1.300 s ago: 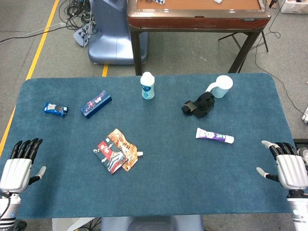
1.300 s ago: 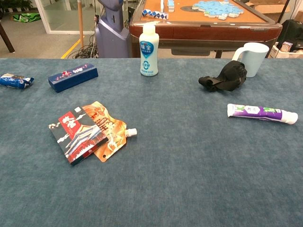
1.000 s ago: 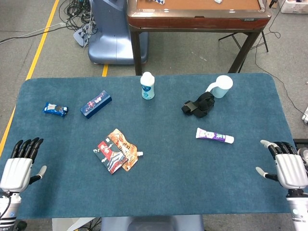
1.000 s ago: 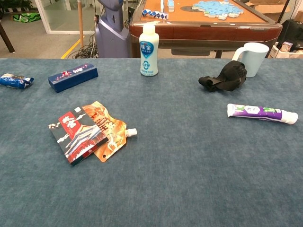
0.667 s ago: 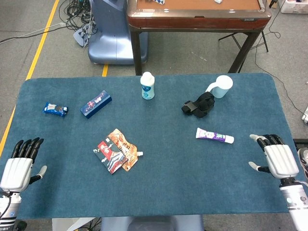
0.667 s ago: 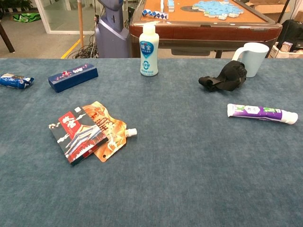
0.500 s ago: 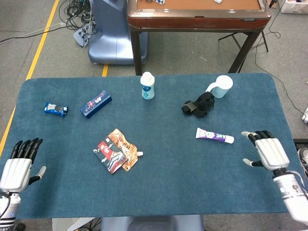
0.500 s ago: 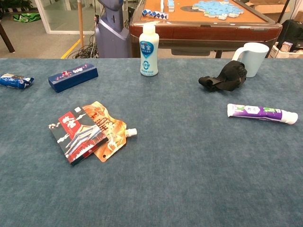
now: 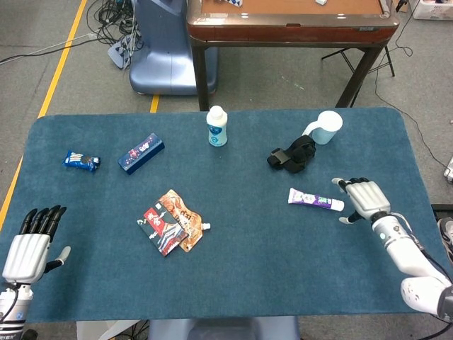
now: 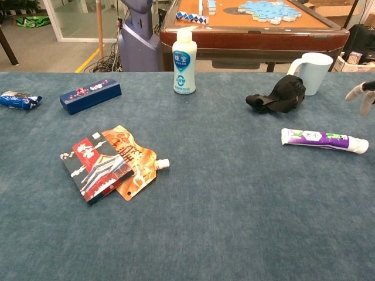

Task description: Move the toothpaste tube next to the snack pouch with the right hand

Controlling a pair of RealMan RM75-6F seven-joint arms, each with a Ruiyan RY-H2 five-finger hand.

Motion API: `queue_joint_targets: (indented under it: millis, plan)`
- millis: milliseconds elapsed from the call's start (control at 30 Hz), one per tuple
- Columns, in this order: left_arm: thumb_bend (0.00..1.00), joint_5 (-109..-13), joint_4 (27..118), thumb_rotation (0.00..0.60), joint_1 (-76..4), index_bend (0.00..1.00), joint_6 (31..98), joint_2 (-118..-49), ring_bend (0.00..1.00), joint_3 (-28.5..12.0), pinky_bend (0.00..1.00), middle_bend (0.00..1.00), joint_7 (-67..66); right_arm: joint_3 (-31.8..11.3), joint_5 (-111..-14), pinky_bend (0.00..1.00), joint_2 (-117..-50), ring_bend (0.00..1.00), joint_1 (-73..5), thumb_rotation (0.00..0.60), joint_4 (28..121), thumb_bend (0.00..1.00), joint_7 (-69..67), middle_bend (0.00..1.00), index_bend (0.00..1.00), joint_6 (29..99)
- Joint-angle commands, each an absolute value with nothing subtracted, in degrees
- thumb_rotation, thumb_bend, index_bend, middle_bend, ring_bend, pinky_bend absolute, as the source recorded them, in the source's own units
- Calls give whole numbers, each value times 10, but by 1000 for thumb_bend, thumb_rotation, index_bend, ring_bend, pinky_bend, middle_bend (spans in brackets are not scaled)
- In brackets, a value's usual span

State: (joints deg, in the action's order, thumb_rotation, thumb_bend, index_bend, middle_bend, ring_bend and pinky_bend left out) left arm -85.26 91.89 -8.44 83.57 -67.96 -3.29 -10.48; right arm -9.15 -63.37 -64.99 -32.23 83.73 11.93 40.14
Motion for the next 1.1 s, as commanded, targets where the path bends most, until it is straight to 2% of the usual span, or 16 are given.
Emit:
queue_joint_targets:
  millis: [33, 367, 533, 1000, 1100]
  plan:
    - [261, -853, 919, 600, -86, 67, 834, -681, 85, -32, 32, 88, -105, -85, -617, 177, -673, 186, -342, 600, 801, 50, 115, 309, 145, 371]
    - [261, -854, 915, 600, -94, 67, 821, -689, 85, -30, 33, 88, -106, -70, -597, 177, -721, 184, -376, 600, 724, 51, 90, 305, 145, 314]
    - [261, -859, 919, 600, -95, 67, 820, -687, 85, -28, 33, 88, -97, -63, -608, 177, -731, 183, -383, 600, 718, 51, 73, 300, 145, 301]
    - [261, -867, 914, 600, -89, 67, 829, -683, 85, -23, 33, 88, -66, -26, -673, 177, -680, 183, -336, 600, 844, 52, 46, 300, 145, 369]
    - [261, -872, 910, 600, -87, 67, 835, -681, 85, -22, 32, 88, -56, -9, -713, 177, -667, 183, -315, 600, 903, 52, 50, 300, 145, 410]
